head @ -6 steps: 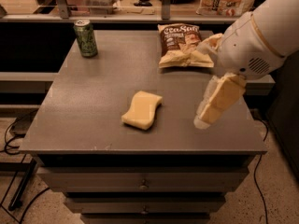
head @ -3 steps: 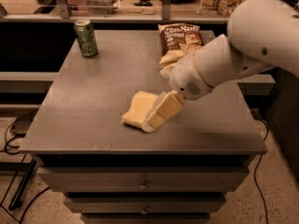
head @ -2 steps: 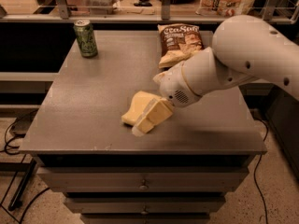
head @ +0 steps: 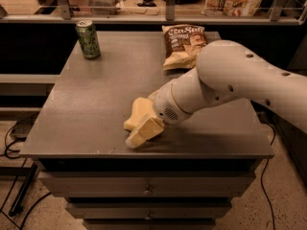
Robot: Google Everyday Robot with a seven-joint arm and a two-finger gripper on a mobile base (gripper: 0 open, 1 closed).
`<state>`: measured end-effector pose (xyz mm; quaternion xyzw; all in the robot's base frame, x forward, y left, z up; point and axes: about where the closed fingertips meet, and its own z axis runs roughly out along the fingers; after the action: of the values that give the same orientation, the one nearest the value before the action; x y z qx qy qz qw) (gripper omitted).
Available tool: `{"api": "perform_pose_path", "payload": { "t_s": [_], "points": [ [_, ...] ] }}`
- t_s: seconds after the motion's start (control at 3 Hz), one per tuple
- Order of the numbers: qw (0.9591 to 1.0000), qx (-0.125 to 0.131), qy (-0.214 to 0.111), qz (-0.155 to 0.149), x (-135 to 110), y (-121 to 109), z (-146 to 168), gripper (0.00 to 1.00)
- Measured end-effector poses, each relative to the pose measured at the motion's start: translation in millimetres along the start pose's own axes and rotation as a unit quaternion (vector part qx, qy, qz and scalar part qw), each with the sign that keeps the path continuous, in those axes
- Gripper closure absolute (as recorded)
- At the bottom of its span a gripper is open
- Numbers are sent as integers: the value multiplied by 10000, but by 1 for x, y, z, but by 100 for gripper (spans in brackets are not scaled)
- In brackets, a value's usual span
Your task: Pick sponge
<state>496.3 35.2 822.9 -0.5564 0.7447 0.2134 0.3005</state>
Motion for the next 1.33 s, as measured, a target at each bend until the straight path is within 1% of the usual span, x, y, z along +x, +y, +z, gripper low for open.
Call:
{"api": "perform_pose_path", "payload": {
  "t_s": [0.33,0.67,1.0,1.33],
  "points": [
    [10000,28,31,6,1,-1,3,44],
    [9993,193,-274,-172,-19,-12,-23,68],
    [9960,344,-606,-562,-49,-31,-67,91],
    [9915,235,-683,-1087,-74,-52,-111,100]
  ]
}}
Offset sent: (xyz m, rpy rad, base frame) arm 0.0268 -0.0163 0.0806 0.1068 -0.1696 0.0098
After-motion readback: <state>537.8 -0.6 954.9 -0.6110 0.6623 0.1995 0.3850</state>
